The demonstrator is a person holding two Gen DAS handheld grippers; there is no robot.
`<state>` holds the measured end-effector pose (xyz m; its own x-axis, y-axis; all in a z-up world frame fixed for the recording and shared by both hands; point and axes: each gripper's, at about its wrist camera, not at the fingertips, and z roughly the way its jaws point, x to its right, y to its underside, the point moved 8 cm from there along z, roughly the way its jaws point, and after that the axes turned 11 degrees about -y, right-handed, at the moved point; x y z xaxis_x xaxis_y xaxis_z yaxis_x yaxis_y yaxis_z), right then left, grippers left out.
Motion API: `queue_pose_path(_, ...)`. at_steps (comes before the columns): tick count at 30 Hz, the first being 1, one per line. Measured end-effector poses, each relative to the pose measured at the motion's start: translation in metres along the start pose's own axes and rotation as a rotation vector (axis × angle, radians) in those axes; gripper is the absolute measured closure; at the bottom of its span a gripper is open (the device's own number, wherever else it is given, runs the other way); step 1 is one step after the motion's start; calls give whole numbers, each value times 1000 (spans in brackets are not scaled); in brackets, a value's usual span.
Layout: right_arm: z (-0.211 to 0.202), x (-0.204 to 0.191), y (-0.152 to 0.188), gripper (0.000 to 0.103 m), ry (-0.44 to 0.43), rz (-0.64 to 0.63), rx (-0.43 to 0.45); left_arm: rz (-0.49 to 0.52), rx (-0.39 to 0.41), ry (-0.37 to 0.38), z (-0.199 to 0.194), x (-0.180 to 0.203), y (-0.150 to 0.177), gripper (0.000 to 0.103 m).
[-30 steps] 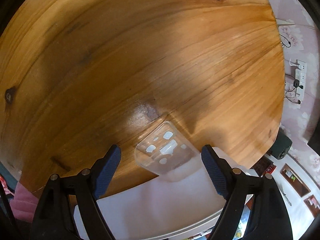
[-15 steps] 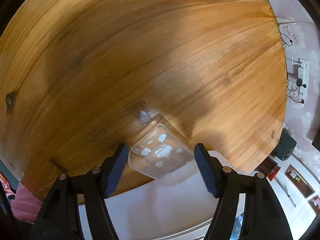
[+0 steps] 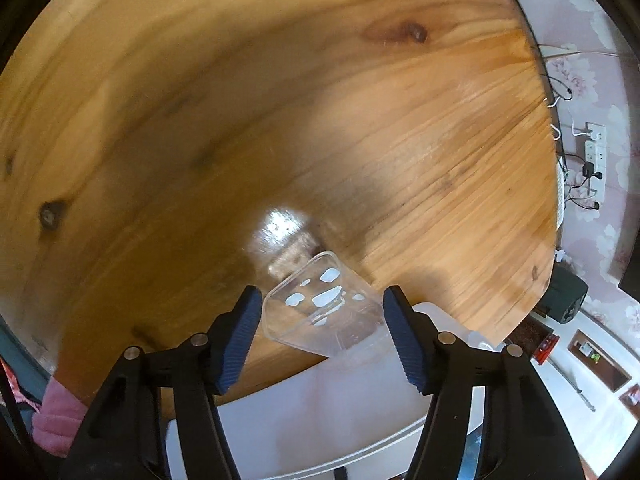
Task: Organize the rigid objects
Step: 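Carry the clear plastic box with the left gripper over the tray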
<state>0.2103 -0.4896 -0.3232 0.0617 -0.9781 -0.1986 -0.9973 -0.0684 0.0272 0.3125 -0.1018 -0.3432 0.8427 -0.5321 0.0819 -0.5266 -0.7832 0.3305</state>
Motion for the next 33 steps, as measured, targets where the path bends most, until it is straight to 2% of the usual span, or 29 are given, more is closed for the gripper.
queue_pose_path(8, -12, -6, 10, 94, -7, -20, 35, 26, 102, 14, -36, -15, 9, 37)
queue_pose_path(12, -17, -10, 15, 94, -20, -27, 57, 80, 194, 16, -66, -18, 20, 37)
queue_pose_path(16, -23, -11, 21, 94, -31, -35, 81, 178, 307, 4, -93, -16, 40, 37)
queue_pose_path(21, -36, -17, 30, 94, -37, -45, 126, 314, 394, -5, -112, -11, 75, 38)
queue_pose_path(30, -65, -24, 46, 94, -76, -54, 252, 545, 481, -5, -111, -11, 136, 38)
queue_pose_path(33, -69, -26, 50, 94, -100, -35, 285, 655, 518, -26, -112, -18, 162, 38)
